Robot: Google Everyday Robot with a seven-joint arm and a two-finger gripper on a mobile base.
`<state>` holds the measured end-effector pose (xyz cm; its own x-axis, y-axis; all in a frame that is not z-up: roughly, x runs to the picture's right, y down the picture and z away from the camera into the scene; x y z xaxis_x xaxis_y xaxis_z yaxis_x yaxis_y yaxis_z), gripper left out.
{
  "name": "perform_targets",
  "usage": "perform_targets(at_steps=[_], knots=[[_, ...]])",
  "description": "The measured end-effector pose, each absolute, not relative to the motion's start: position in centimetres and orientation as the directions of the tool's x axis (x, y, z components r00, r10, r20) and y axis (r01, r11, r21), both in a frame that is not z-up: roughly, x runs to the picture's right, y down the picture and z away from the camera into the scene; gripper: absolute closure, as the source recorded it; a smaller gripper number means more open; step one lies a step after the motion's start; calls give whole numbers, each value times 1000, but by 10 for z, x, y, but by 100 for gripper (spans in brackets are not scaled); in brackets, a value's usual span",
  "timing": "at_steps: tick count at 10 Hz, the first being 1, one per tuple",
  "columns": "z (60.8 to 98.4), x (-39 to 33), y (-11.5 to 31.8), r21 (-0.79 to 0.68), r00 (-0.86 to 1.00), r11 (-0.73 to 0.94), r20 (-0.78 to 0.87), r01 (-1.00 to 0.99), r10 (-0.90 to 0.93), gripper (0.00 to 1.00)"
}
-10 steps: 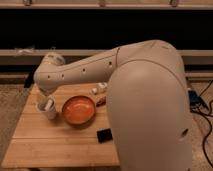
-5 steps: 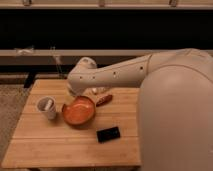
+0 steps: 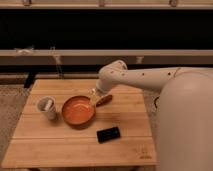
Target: Place the pepper in the ceramic bowl
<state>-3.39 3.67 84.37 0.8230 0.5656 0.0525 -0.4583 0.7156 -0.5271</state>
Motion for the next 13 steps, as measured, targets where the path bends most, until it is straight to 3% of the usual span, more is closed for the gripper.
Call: perform_targets(at_steps=[6,13], knots=[[899,-16,60,-637,898,705,43,-313,437,20],[937,-20,74,-619,935,726,-36,-299,354,20]])
